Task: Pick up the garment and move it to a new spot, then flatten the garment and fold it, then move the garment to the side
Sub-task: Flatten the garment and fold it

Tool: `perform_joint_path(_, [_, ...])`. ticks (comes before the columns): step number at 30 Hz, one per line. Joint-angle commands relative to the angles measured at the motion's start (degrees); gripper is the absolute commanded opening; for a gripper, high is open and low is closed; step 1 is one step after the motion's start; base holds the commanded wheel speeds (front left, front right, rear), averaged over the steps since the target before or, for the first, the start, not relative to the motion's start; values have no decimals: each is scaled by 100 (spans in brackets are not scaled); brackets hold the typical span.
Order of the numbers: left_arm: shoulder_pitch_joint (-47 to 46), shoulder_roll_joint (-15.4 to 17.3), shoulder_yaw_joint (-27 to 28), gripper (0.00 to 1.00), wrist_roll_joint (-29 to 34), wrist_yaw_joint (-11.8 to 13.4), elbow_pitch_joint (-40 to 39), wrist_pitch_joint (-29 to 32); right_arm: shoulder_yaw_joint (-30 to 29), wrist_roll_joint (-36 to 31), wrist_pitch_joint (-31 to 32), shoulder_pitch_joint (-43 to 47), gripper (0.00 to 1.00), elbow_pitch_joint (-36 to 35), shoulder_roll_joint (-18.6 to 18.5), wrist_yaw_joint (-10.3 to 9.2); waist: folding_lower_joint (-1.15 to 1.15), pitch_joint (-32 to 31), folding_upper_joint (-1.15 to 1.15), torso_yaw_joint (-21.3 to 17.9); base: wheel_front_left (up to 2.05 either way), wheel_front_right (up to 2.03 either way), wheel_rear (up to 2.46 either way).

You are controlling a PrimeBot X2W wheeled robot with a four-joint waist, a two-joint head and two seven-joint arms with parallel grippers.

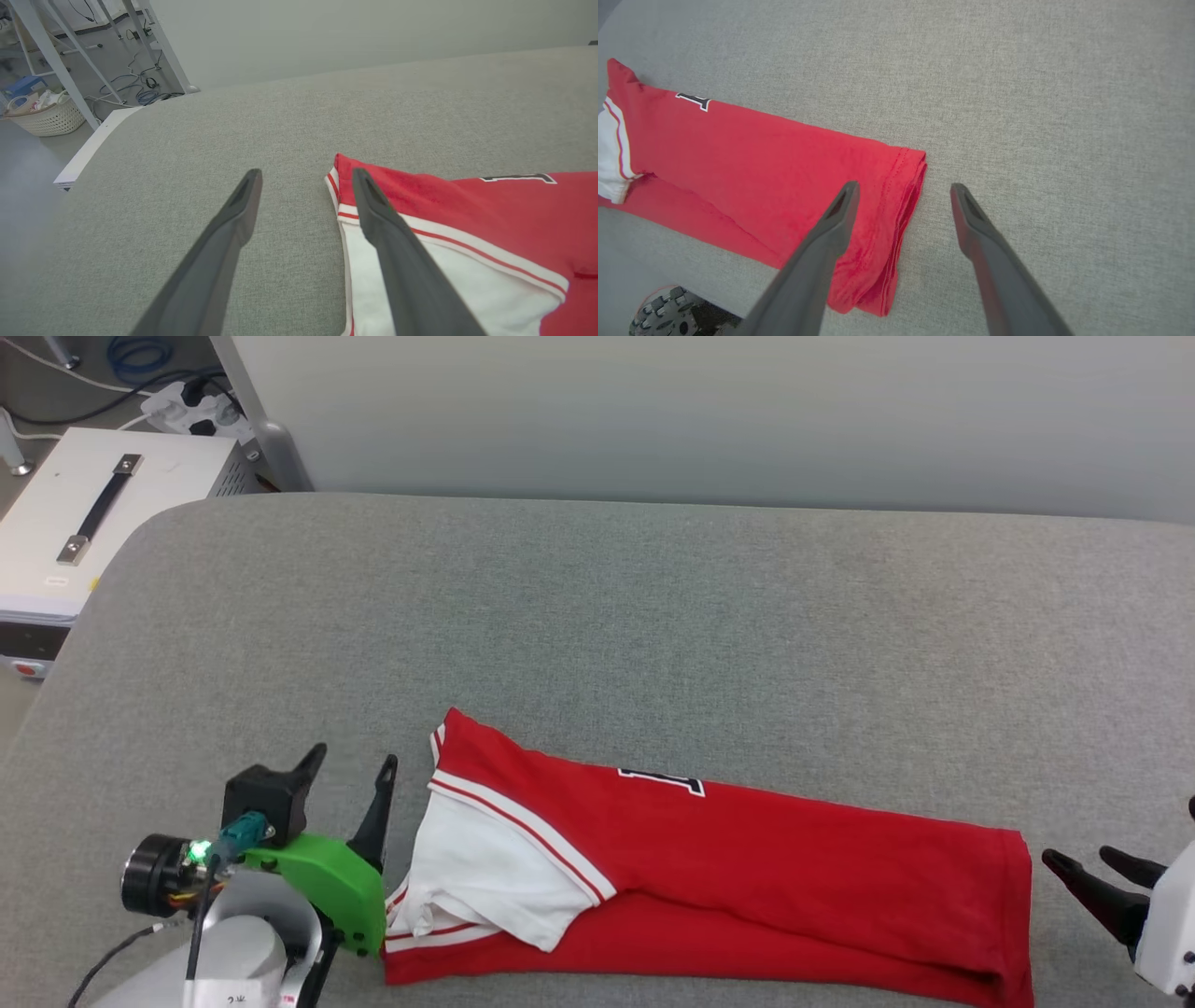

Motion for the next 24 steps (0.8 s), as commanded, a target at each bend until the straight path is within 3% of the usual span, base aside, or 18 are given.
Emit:
perform_joint_path(1, [145,-114,265,100,236,141,-114,-32,-31,76,155,82,100,-7,-45,-3,0,50,0,47,0,0,0])
perform_joint_path(6, [673,-475,1283,100,1170,385,-454,-35,-66,270,589,107,100,192,-15,-3,0,150,0,136,0,0,0])
perform_joint_path(10, [1136,-879,2025,100,1905,361,-616,-36,2,278,693,34,100,430,110,-3,0,223,0,210,0,0,0])
perform_joint_path(17, [1860,-1636,3091,100,2836,101,-833,-36,196,298,646,-185,100,793,336,-3,0,350,0,350,0,0,0])
perform_joint_path(24, [2207,-2310,3695,100,3589,-382,-757,-36,541,311,550,-324,100,1065,419,-3,0,460,0,502,0,0,0])
